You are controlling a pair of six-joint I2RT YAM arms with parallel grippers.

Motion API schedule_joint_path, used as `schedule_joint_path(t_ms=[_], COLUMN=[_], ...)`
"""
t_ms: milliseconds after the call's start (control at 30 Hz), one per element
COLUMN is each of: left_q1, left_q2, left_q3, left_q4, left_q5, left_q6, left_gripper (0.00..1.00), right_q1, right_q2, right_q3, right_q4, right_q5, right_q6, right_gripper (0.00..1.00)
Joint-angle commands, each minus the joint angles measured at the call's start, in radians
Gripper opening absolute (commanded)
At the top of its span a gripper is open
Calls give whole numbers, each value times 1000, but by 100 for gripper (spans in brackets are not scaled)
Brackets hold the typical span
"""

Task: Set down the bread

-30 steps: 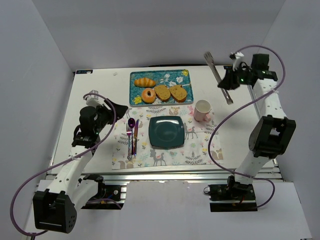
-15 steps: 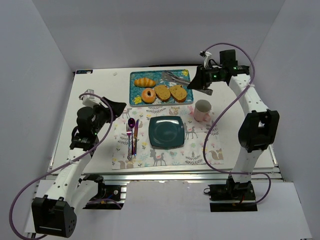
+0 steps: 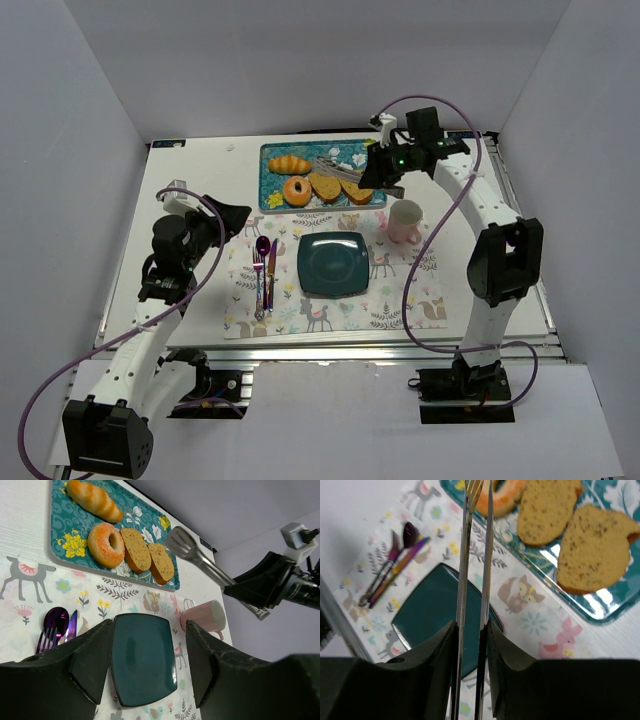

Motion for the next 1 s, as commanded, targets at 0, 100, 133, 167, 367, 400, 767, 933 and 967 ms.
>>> schedule_joint_path(t_ms=[0,100,133,167,367,400,767,933,967], left_q1=[-1,-1,-1,-2,-2,-2,-1,-1,-1], left_q2=[-12,-6,-6,-6,-12,-12,-19,-42,-44], left_q3=[-5,-5,-5,-5,-22,-25,-34,-45,-47], left_q4=[6,9,7,6,13,19,3,-2,-2], left_q5=[-9,-7,-7,-7,-9,-7,-10,-16,-16], left_q6=[-1,-1,1,3,-4,-4,4,-1,-1], left_gripper=[69,69,69,69,69,69,69,69,69], right_q1=[68,129,136,143,174,180,214,217,218], right_q2=[-33,-16,-13,-11,6,10,53,56,58], right_q3=[-30,-35,-36,-36,-22,-24,-25,-30,-31], right_q4=[5,-3,0,5,8,2,-11,-6,-5], right_q5=[218,332,350,388,481,490,519,528,531], right_q6=[-38,-76,-82,-88,-150,-156,-193,-191,-193], right_gripper=[35,35,35,35,38,38,42,43,43])
